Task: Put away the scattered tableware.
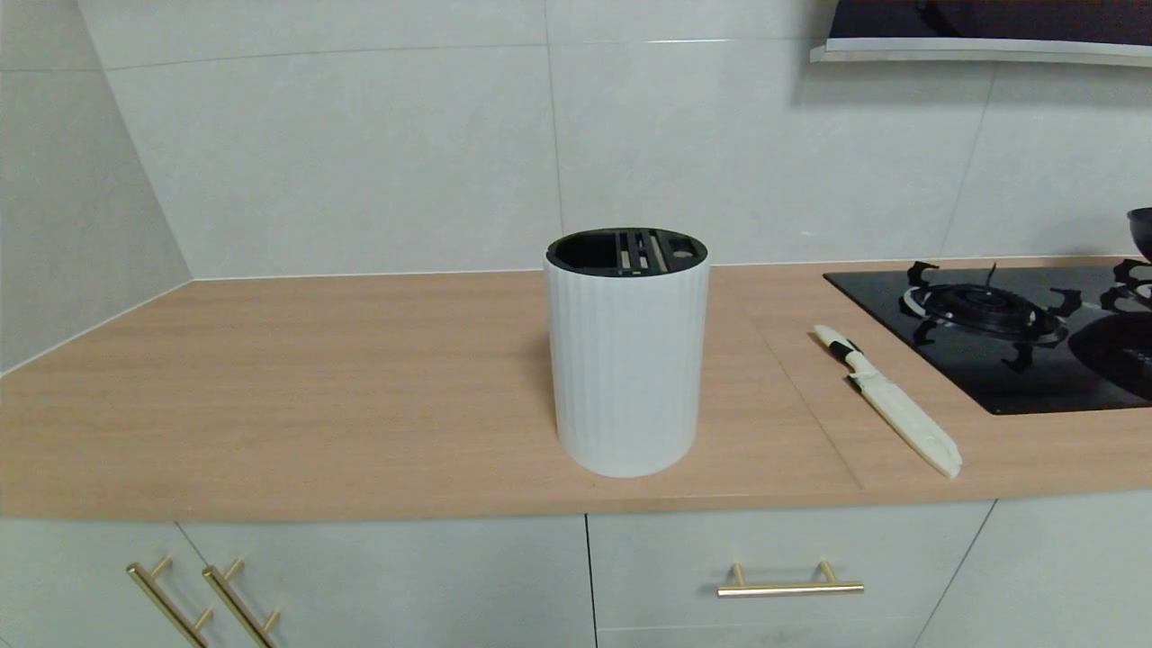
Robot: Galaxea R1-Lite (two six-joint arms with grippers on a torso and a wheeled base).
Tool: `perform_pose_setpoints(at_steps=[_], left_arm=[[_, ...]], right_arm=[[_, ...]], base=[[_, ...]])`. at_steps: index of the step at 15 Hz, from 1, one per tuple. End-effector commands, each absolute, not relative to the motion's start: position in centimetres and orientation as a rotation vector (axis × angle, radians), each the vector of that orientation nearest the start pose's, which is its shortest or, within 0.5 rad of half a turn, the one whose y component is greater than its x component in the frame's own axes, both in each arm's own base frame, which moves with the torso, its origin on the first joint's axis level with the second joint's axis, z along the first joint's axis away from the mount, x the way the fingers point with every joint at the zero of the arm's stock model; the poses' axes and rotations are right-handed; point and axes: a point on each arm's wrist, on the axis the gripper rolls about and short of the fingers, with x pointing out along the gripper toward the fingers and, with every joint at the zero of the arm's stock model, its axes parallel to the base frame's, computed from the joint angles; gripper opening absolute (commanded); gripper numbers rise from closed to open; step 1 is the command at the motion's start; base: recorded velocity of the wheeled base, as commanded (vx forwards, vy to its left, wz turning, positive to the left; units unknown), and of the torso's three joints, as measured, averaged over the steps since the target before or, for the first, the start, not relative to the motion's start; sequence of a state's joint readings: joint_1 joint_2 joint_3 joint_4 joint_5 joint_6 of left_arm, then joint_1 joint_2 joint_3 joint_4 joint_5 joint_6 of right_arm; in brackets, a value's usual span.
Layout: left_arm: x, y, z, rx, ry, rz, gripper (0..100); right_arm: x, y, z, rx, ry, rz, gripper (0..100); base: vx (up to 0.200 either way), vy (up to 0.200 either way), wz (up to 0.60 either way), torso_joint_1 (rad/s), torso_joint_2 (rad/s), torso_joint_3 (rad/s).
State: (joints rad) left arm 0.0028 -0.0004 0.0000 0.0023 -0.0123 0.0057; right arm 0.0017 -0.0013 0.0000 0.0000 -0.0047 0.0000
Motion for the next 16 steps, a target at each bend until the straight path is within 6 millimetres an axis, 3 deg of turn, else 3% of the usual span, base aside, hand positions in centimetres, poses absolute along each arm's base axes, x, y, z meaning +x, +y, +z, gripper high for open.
perform_pose_setpoints(at_steps=[1,16], left_arm=[[-2.28,-0.03,7.53,0.006,0.002,-0.009,100],[-2.28,-0.03,7.53,0.006,0.002,-0.009,100]], right_arm=[[-2.28,-0.01,7.55,0.000,0.000,-0.003,100],[-2.28,-0.01,7.55,0.000,0.000,-0.003,100]], base=[[0.000,0.000,0.00,0.198,-0.48,-0.276],[0.000,0.000,0.00,0.244,-0.53,-0.296]])
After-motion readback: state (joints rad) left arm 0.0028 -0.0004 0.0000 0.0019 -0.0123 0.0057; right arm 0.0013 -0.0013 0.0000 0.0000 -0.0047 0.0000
